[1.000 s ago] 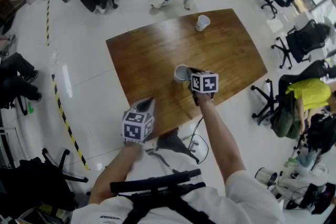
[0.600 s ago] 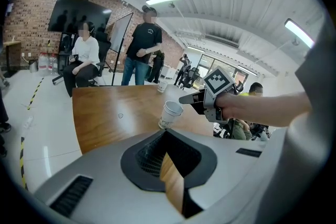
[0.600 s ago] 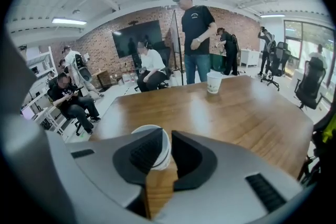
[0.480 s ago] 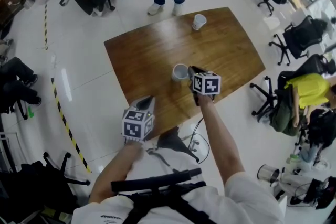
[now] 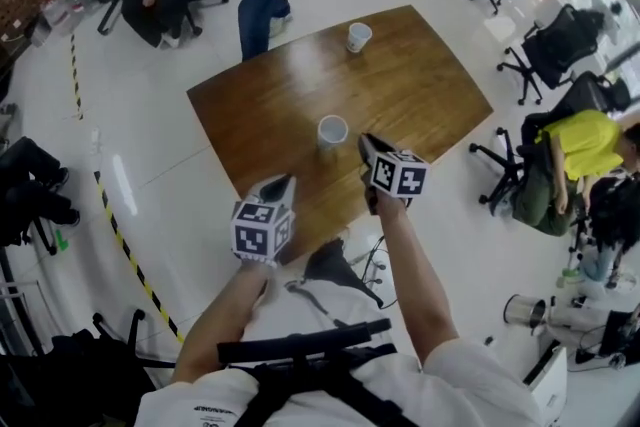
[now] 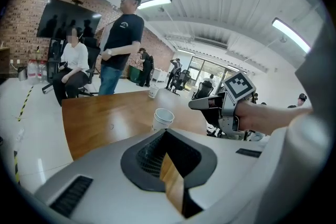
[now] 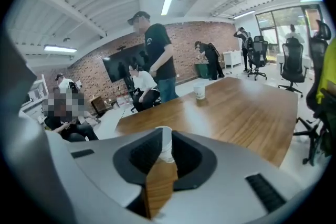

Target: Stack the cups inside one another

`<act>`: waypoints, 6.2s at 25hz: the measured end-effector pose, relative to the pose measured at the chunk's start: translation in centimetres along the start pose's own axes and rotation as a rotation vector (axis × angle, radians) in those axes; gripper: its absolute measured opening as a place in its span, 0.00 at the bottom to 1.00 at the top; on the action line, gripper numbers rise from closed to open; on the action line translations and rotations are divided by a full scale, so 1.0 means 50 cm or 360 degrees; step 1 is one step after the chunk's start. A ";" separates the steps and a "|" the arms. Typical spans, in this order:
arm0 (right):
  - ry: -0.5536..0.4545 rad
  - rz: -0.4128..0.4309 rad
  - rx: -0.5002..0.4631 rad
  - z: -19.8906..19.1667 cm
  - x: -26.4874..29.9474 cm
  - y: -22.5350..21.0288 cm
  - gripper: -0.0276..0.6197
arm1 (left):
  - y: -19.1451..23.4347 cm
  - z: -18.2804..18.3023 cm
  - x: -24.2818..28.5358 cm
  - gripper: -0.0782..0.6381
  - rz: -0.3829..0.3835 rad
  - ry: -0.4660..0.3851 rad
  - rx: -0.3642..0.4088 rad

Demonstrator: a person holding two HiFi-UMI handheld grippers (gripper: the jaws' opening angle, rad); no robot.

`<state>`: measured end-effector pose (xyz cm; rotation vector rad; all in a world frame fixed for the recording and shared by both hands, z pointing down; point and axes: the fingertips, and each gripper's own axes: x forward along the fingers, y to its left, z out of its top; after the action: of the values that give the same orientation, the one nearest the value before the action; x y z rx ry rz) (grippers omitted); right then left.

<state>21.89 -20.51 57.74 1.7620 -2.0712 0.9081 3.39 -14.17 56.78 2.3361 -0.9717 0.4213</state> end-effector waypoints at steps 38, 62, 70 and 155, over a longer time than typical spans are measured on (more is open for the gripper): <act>-0.0042 0.0056 -0.0173 0.281 0.129 -0.272 0.28 | -0.081 0.151 0.127 0.10 0.0132 -0.0105 -0.0075; 0.0216 0.0186 -0.0442 0.452 0.514 -0.384 0.28 | -0.184 0.334 0.480 0.11 0.0275 -0.0076 -0.0140; 0.0352 0.0178 -0.0490 0.428 0.633 -0.397 0.28 | -0.172 0.336 0.516 0.11 0.0344 -0.0043 -0.0221; 0.0519 0.0448 -0.0444 0.076 0.123 0.047 0.08 | -0.032 0.161 0.103 0.10 0.0184 -0.0006 -0.0269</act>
<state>18.97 -27.53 57.73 1.1205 -2.1314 0.8596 8.62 -20.98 52.30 2.1382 -1.1038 0.3650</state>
